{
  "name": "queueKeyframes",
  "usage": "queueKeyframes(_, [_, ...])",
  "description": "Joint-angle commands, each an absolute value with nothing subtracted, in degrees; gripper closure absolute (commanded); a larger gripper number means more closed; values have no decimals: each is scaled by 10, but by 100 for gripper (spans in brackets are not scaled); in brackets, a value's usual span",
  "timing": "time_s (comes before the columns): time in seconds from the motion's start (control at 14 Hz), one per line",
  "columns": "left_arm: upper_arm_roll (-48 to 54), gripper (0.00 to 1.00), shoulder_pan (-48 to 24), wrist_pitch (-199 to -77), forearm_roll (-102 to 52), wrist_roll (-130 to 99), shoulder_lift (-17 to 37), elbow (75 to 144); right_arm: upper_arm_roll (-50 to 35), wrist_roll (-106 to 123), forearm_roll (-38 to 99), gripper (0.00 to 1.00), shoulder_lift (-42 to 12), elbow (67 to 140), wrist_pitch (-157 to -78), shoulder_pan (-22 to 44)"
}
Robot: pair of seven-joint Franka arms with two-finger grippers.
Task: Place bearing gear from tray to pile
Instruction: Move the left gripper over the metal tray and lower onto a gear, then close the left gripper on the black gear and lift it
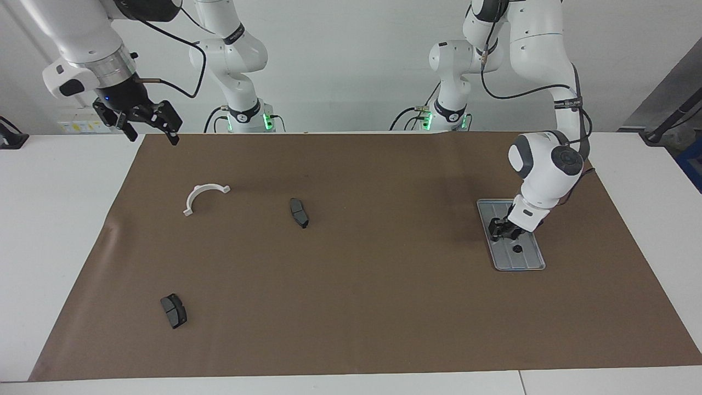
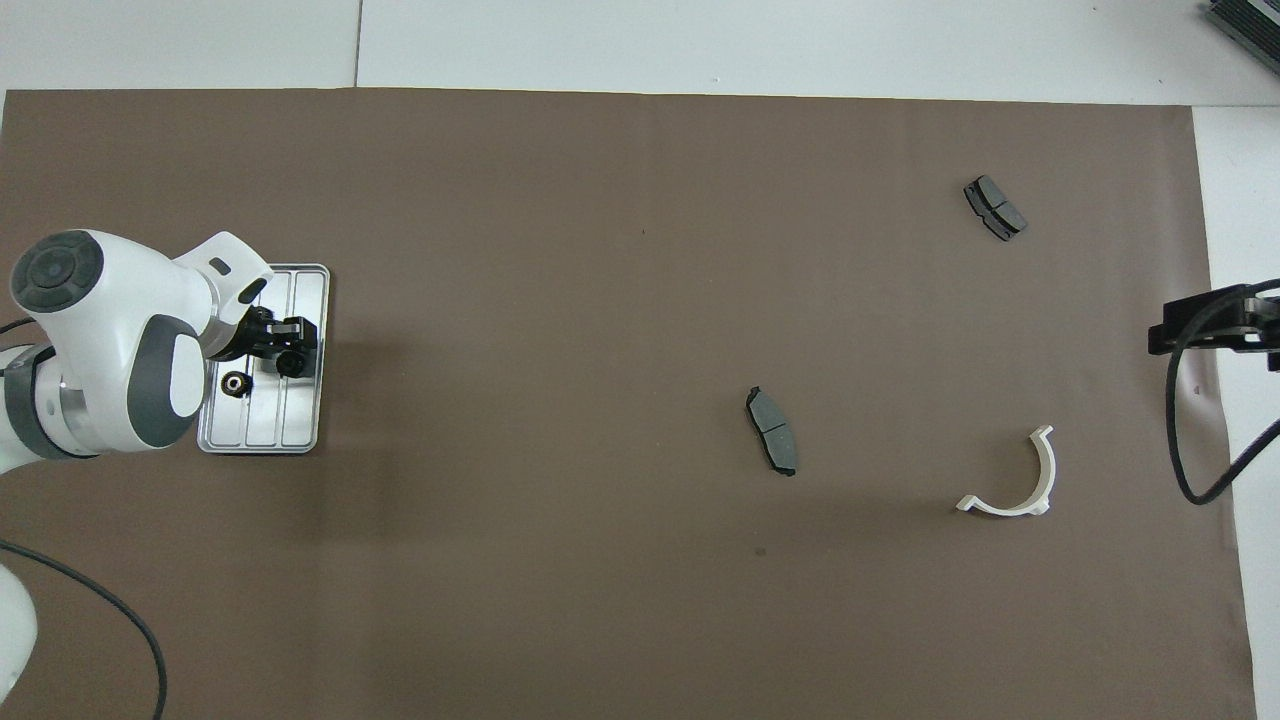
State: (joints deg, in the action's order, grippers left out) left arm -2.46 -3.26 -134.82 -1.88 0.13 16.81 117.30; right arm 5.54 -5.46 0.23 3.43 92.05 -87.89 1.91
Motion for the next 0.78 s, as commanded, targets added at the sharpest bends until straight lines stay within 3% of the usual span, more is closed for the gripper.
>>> queueKeyframes(0.0, [-31, 39, -46, -1326, -9, -13, 156, 1196, 53, -40, -4, 0, 50, 938, -882, 16])
queueKeyframes(0.36, [-31, 41, -46, -1295, -9, -15, 154, 1194, 53, -40, -4, 0, 50, 940, -881, 16])
queueKeyframes(0.71, [-30, 58, -46, -1284, -9, -25, 153, 1194, 53, -40, -4, 0, 51, 942, -882, 16])
